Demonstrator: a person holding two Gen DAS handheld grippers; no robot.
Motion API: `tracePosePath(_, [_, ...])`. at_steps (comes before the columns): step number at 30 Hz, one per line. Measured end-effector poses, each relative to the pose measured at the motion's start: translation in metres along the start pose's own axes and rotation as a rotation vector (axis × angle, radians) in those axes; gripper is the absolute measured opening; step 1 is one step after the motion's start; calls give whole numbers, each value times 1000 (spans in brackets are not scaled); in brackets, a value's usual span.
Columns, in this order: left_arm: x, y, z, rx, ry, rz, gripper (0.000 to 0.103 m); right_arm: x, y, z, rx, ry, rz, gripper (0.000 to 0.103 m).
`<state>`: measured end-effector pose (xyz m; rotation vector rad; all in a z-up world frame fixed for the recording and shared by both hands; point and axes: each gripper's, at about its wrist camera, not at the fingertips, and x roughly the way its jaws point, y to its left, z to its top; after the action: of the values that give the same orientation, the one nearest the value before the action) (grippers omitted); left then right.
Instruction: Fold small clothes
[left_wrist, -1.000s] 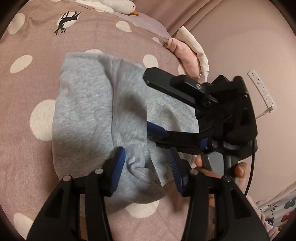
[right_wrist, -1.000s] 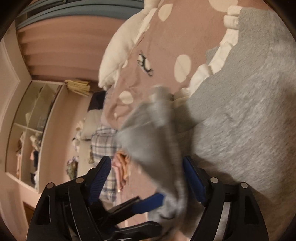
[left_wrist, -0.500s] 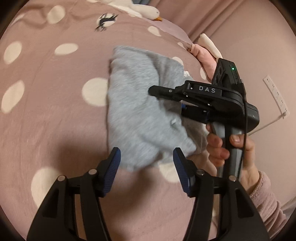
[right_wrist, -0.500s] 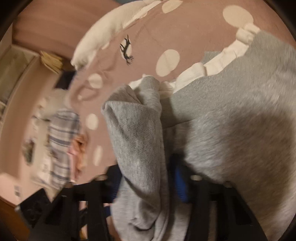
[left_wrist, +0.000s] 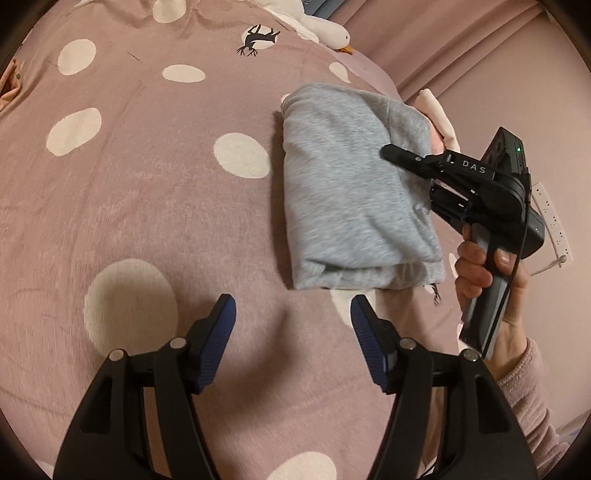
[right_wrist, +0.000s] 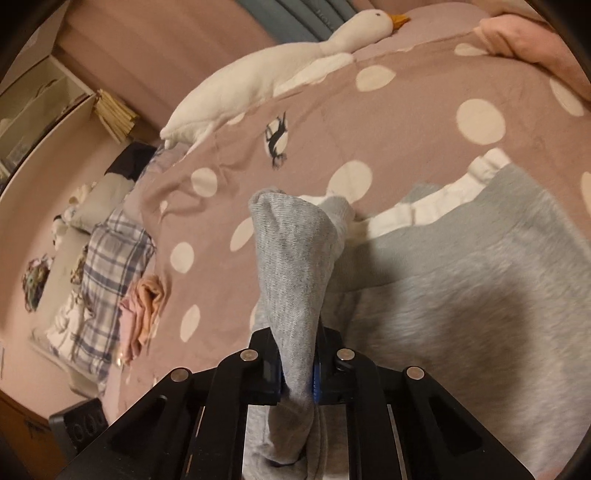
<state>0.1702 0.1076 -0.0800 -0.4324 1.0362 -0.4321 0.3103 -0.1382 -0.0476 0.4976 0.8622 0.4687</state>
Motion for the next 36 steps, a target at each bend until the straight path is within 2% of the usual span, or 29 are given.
tracePosePath(7, [3, -6, -1, -7, 21, -15, 65, -32, -17, 15, 20, -62, -32, 13])
tracePosePath(11, [11, -11, 0, -6, 40, -12, 65, -52, -36, 20, 36, -94, -81, 13])
tracePosePath(20, [29, -28, 6, 8, 84, -8, 65, -68, -79, 20, 106, -130, -153, 13])
tracePosePath(23, [35, -41, 16, 27, 82, -6, 65, -67, -93, 18, 138, -126, -152, 13])
tracePosePath(27, [41, -67, 28, 72, 71, -25, 65, -59, -113, 12, 132, -100, -238, 13])
tracePosePath(31, [50, -103, 40, 142, 47, -50, 65, -54, -124, 8, 143, -95, -269, 13])
tracePosePath(36, [60, -143, 63, 202, -4, -145, 64, -45, -131, 4, 144, -63, -263, 13])
